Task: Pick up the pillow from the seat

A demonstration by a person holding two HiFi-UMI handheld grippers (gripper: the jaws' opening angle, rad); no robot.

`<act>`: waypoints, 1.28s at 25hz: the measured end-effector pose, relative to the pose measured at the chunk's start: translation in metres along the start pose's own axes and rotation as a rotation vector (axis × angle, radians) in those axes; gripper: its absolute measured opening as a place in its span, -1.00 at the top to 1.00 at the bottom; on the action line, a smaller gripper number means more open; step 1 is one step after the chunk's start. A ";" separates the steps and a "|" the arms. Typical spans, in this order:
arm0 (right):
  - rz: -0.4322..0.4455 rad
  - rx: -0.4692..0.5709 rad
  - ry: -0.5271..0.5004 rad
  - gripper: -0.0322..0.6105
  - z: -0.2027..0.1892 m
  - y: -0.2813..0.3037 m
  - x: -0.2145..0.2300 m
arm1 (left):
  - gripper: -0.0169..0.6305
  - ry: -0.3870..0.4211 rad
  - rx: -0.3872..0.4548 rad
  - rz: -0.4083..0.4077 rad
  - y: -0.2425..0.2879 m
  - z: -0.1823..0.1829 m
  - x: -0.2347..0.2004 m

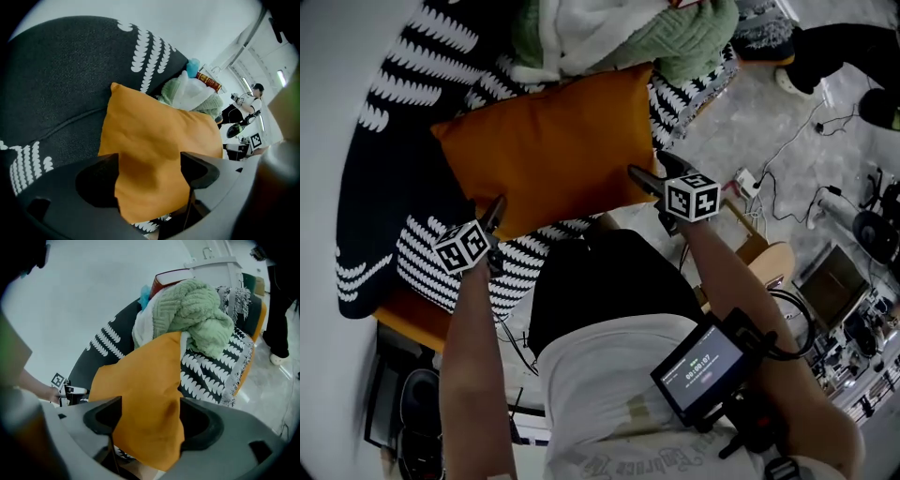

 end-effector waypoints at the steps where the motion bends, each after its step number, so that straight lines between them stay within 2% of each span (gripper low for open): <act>1: 0.010 -0.003 0.001 -0.27 0.001 0.002 -0.002 | -0.34 -0.008 -0.008 0.015 0.001 0.000 -0.004; 3: 0.027 -0.001 0.003 -0.32 0.010 0.007 0.001 | -0.46 -0.021 -0.031 0.028 0.009 0.004 -0.003; 9: -0.007 -0.067 -0.004 -0.32 0.010 0.027 0.000 | -0.46 -0.013 -0.106 0.040 0.028 0.002 -0.002; 11: 0.008 -0.086 -0.011 -0.29 0.007 0.029 -0.001 | -0.44 -0.004 -0.132 0.047 0.031 0.001 -0.003; 14: 0.055 -0.118 -0.029 -0.14 0.009 0.029 0.000 | -0.19 0.046 -0.146 0.055 0.029 0.002 0.002; 16: 0.075 -0.137 -0.048 0.00 0.009 0.029 -0.002 | 0.07 0.064 -0.122 0.062 0.024 0.001 0.004; 18: 0.084 -0.152 -0.068 0.13 0.008 0.029 -0.006 | 0.32 0.053 -0.089 0.069 0.017 -0.002 0.005; 22: 0.084 -0.174 -0.083 0.28 0.008 0.026 -0.012 | 0.69 0.021 -0.063 0.091 0.004 -0.005 0.007; 27: 0.080 -0.189 -0.075 0.42 0.009 0.021 -0.015 | 0.88 0.013 -0.043 0.074 -0.007 -0.004 0.014; 32: 0.076 -0.183 -0.067 0.49 0.007 0.011 -0.016 | 0.89 0.001 -0.016 0.058 -0.020 -0.011 0.023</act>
Point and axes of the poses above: the fingertips, and each gripper's own axes: y forward along the fingers, x to its right, z out of its top, the point moved 8 cm from there along -y, backward along the fingers, and after that the axes turned 4 degrees about x, right-handed, at the moved point
